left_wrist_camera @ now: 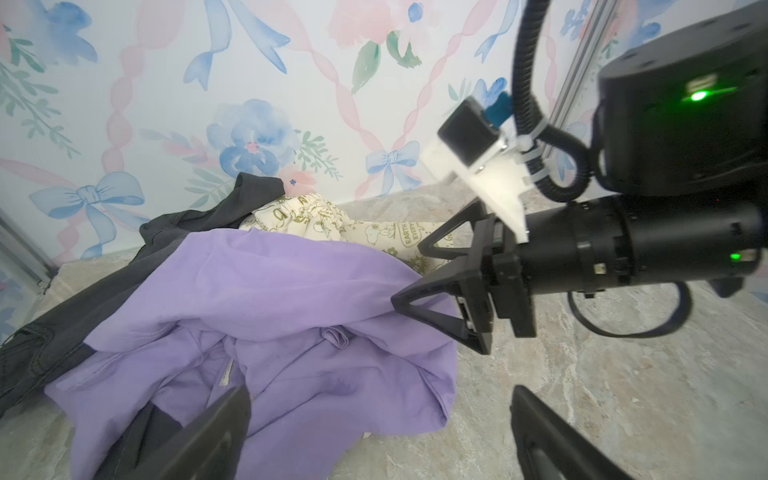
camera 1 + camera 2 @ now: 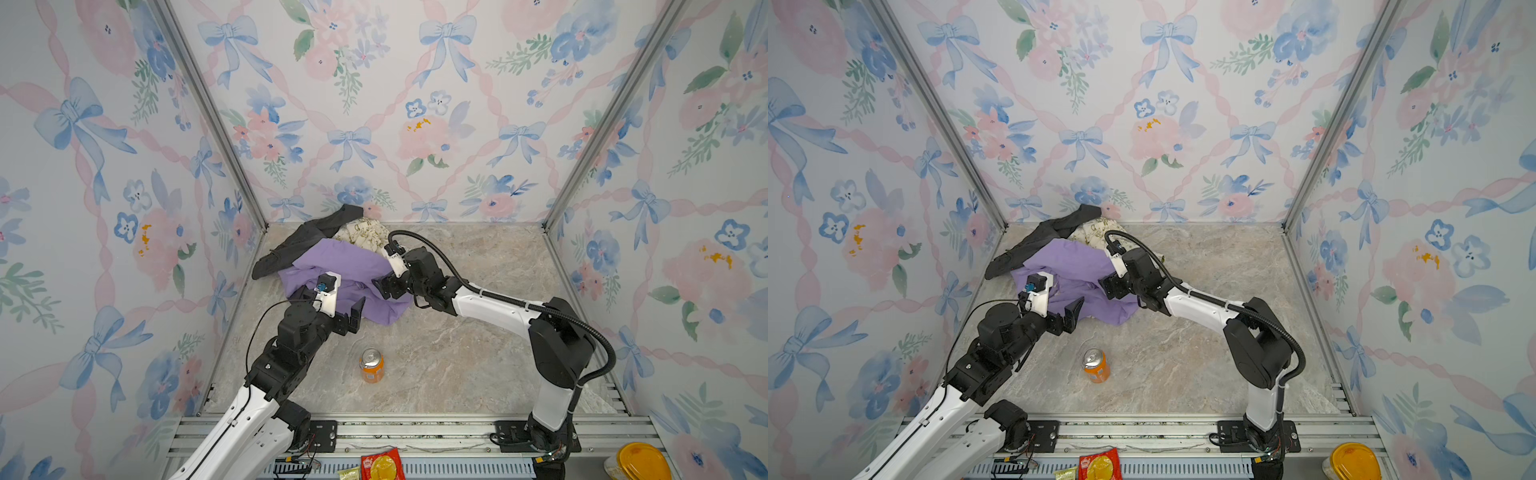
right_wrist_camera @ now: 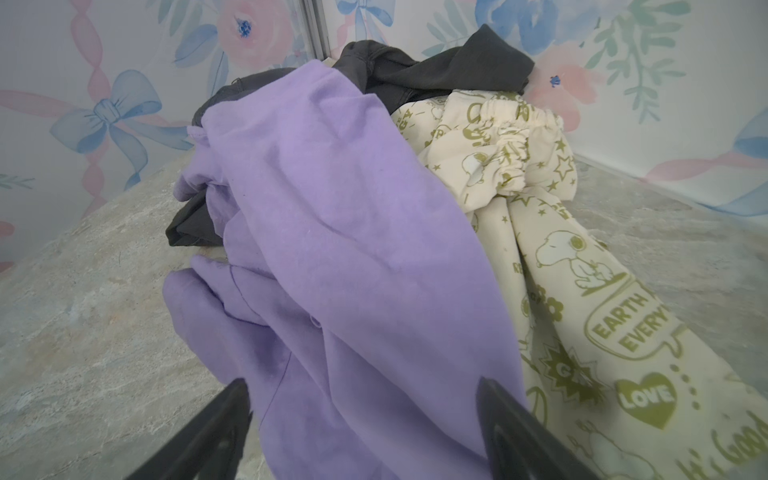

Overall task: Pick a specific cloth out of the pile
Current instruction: 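Grasp the lavender shirt with the right gripper while the left gripper releases and withdraws, then lift the lavender shirt with the right gripper and carry it away from the pile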

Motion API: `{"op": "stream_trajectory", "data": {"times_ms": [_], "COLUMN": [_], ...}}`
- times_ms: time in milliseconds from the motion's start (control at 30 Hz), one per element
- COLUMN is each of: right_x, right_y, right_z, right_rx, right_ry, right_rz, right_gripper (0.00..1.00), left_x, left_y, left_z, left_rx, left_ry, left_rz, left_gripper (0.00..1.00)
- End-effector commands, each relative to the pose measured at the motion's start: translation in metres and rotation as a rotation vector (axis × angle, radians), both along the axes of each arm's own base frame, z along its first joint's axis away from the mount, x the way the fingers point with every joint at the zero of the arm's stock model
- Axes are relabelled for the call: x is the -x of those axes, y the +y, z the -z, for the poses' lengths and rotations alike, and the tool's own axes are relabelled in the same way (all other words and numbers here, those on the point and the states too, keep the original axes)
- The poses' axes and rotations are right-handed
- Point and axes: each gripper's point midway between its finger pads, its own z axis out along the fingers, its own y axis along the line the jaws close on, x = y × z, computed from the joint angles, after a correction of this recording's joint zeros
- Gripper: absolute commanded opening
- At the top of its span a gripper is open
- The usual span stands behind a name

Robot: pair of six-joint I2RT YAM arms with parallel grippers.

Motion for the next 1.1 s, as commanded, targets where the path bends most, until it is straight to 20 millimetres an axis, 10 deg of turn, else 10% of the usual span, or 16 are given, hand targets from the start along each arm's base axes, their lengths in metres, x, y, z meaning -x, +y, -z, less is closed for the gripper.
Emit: {"op": "stream_trajectory", "data": {"times_ms": [0,233,500,667,1067], "right_x": [-0.006,-0.024,-0.034,-0.033,-0.034], "right_y": [0.025,0.049,0.058,0.051,-0.005], "right_z": [-0.002,0.029,0.035,-0.004,-0.133], "right_rx": [-0.051,-0.034,-0.044,-0.093,-0.251], "right_ry": [0.013,0.060,0.070,0.003,-0.179], "right_rz": [-0.032,-0.034,-0.040,-0.039,-0.005], "right_gripper": [0.82,0.70,0.22,0.01,0.00], "left_x": [0.010,0.022,0.024,0.025,0.026], "left_y": [-0.001,0.009,0.015,0.014,0.013], "left_z": [-0.024,-0.031,-0.029,-0.028,-0.029], "left_rx": [0.039,0.060,0.049,0.046,0.046], "left_ry": [-0.105,-0.161,-0.176,-0.177,-0.183], "left_rz": [0.038,0.016,-0.008,-0.002,0.008], "left_gripper": [0.98,0.98,0.98,0.98,0.98]}}
